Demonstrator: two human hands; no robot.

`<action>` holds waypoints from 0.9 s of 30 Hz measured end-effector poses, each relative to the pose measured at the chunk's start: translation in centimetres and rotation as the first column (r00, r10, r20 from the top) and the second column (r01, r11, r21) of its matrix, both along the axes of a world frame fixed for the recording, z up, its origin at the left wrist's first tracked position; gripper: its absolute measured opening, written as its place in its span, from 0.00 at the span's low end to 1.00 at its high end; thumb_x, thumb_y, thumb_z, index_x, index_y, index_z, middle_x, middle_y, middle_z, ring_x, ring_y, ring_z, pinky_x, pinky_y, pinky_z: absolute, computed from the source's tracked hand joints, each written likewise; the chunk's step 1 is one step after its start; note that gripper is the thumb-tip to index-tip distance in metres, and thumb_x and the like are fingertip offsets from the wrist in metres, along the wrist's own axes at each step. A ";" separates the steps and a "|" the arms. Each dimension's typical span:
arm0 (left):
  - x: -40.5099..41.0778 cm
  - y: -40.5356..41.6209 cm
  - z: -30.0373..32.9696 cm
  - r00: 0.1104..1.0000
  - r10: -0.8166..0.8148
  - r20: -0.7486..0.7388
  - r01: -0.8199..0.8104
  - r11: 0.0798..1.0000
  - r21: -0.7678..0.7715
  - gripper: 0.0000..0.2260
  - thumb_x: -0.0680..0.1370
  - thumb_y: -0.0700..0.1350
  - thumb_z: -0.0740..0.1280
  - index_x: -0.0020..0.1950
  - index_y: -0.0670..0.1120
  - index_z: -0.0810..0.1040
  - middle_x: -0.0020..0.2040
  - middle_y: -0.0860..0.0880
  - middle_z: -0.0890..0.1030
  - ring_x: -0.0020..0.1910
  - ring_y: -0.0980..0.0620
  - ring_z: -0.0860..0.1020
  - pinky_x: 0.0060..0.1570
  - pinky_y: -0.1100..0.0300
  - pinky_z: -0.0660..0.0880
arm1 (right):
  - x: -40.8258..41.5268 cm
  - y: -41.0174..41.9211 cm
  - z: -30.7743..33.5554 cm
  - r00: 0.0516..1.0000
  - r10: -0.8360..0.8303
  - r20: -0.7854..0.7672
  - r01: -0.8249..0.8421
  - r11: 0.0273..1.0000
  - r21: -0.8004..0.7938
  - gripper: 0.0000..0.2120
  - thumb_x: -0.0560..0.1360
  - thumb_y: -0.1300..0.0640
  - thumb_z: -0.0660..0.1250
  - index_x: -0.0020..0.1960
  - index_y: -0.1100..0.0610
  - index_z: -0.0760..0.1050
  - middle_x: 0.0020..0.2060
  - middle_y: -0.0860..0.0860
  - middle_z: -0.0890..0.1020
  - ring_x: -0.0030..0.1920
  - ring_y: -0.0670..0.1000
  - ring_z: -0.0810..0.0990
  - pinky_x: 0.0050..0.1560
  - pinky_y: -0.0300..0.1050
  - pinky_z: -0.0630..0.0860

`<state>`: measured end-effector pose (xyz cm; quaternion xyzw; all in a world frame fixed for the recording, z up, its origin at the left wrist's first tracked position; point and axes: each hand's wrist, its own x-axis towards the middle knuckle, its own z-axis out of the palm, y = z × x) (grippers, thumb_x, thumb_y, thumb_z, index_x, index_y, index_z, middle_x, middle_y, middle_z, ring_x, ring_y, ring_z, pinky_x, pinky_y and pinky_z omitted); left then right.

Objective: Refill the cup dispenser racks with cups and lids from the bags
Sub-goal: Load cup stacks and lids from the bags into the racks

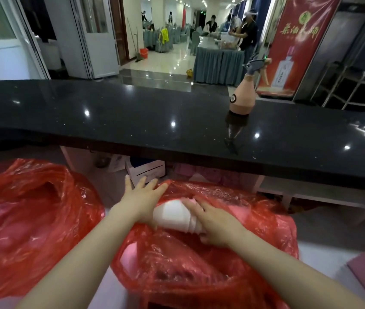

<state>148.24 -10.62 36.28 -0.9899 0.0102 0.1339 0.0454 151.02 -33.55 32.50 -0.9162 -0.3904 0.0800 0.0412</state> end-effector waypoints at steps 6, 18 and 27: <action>0.3 1.2 1.7 1.000 -0.004 -0.014 0.006 0.992 0.126 0.50 0.67 0.50 0.76 0.77 0.59 0.45 0.78 0.48 0.53 0.77 0.41 0.50 0.64 0.27 0.37 | -0.5 -2.4 1.9 0.998 -0.054 0.007 0.053 0.993 0.101 0.48 0.64 0.50 0.70 0.76 0.45 0.46 0.68 0.50 0.68 0.61 0.55 0.73 0.54 0.42 0.70; -6.4 2.0 2.3 0.963 0.142 0.231 0.127 0.517 -0.847 0.32 0.65 0.39 0.70 0.62 0.69 0.71 0.65 0.59 0.76 0.61 0.60 0.75 0.54 0.60 0.76 | -3.8 -3.5 5.2 0.989 0.010 0.146 -0.057 0.947 0.316 0.47 0.62 0.53 0.75 0.76 0.52 0.56 0.72 0.48 0.65 0.72 0.50 0.63 0.70 0.39 0.58; -11.1 0.1 0.1 0.858 0.491 -0.148 0.071 -0.399 -0.914 0.38 0.59 0.49 0.79 0.67 0.56 0.69 0.62 0.46 0.74 0.57 0.44 0.78 0.42 0.52 0.80 | -6.9 1.6 4.5 0.972 0.009 0.233 -0.093 0.931 0.352 0.45 0.66 0.54 0.76 0.77 0.56 0.57 0.73 0.54 0.66 0.73 0.55 0.63 0.74 0.53 0.58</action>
